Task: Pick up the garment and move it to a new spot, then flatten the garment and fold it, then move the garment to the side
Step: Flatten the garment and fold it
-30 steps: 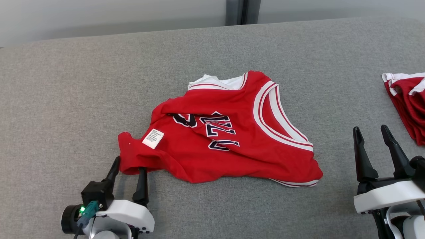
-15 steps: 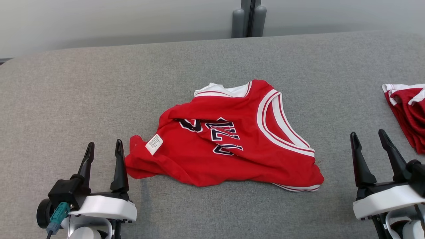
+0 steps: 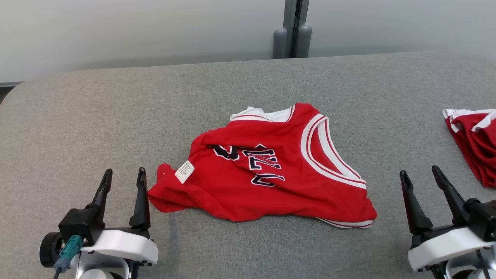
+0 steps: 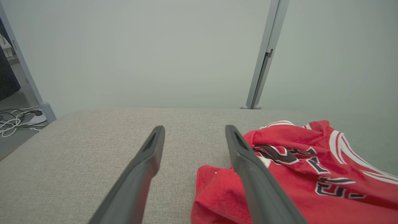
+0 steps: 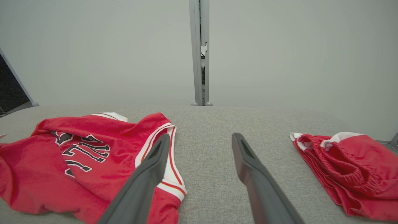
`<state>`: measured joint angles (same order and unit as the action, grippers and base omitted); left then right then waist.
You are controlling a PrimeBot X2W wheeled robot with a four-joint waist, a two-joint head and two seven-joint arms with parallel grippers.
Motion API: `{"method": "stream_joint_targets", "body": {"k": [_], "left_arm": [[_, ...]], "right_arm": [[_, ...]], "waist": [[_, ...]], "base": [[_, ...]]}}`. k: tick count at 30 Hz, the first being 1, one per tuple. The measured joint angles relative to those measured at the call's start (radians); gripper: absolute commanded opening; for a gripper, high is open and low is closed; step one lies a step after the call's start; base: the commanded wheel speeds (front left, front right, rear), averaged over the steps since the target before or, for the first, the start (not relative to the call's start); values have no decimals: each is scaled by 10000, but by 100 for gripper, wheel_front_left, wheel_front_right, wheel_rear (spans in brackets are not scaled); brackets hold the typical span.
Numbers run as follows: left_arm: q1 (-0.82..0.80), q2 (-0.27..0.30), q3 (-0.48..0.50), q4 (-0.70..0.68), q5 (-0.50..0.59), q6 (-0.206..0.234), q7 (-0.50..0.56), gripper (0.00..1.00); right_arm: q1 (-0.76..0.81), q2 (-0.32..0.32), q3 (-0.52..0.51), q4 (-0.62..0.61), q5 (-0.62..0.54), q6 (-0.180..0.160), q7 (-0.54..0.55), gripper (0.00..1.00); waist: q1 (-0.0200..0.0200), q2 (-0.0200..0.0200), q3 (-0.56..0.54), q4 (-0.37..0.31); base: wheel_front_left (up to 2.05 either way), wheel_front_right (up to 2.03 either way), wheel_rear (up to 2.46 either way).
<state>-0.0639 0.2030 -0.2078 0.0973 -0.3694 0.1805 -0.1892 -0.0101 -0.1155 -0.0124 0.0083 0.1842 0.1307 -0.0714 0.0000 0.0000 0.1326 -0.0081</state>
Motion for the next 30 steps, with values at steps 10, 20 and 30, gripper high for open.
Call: {"method": "stream_joint_targets", "body": {"k": [10,20,30], "left_arm": [[-2,-25,-117,-98,-4,54,36,100],[-221,-102,-261,-44,-8,50,-63,100],[-390,-207,-343,138,-48,44,-198,100]], "right_arm": [[21,-169,591,58,-27,0,219,100],[802,-899,2270,1181,-56,2,683,100],[-252,-918,2433,2654,-178,2,171,100]], "waist": [[0,0,49,128],[0,0,230,436],[0,0,489,614]], "base": [[0,0,0],[0,0,0],[0,0,0]]}}
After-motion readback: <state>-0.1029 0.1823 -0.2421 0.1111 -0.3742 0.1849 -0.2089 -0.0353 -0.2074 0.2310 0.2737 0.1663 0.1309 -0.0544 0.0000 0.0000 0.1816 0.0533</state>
